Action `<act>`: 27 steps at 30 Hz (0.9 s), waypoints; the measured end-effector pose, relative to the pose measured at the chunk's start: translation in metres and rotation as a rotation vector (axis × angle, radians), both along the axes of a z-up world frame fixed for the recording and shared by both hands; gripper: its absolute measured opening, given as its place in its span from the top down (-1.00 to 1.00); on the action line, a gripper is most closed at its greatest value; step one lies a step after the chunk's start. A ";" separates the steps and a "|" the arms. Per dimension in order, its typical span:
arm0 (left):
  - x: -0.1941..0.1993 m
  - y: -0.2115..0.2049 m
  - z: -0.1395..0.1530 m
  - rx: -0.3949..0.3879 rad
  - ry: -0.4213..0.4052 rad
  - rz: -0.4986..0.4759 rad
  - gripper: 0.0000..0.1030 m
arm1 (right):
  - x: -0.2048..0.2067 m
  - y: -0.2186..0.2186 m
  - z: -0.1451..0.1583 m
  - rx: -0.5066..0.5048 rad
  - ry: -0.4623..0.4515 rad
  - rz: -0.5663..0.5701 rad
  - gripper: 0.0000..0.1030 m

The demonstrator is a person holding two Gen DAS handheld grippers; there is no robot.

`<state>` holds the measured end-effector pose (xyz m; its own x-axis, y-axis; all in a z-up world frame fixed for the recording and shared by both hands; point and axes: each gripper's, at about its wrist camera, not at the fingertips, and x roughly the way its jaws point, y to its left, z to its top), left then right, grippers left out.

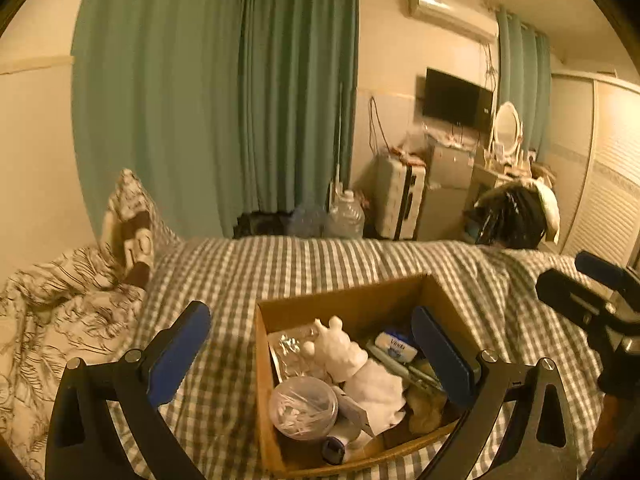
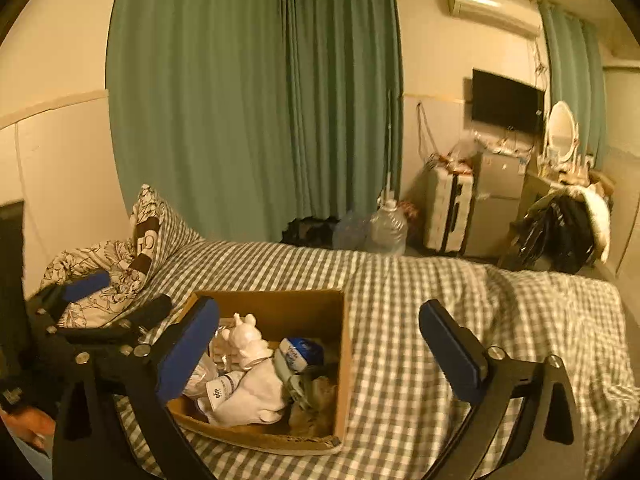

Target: Organize objects

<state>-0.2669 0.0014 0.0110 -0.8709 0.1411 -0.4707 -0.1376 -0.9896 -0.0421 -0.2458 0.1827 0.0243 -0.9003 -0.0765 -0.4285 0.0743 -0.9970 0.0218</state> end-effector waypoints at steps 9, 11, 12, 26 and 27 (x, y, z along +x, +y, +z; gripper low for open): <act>0.031 -0.007 0.025 0.036 0.073 0.047 -1.00 | 0.027 -0.006 0.008 0.100 0.047 -0.009 -0.99; 0.037 -0.007 0.028 0.026 0.089 0.063 -1.00 | 0.030 -0.006 0.009 0.110 0.059 -0.022 -0.99; 0.040 -0.007 0.028 0.019 0.099 0.072 -1.00 | 0.033 -0.005 0.008 0.114 0.067 -0.034 -0.99; 0.056 -0.015 0.015 0.019 0.083 0.176 -1.00 | 0.037 0.005 -0.008 0.100 0.050 -0.067 -0.99; 0.058 -0.013 0.015 0.016 0.087 0.176 -1.00 | 0.038 0.005 -0.007 0.099 0.054 -0.065 -0.99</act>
<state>-0.2090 -0.0120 0.0262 -0.9201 -0.0097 -0.3915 0.0334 -0.9980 -0.0537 -0.2074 0.1877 0.0170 -0.9238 0.0233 -0.3821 0.0078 -0.9968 -0.0796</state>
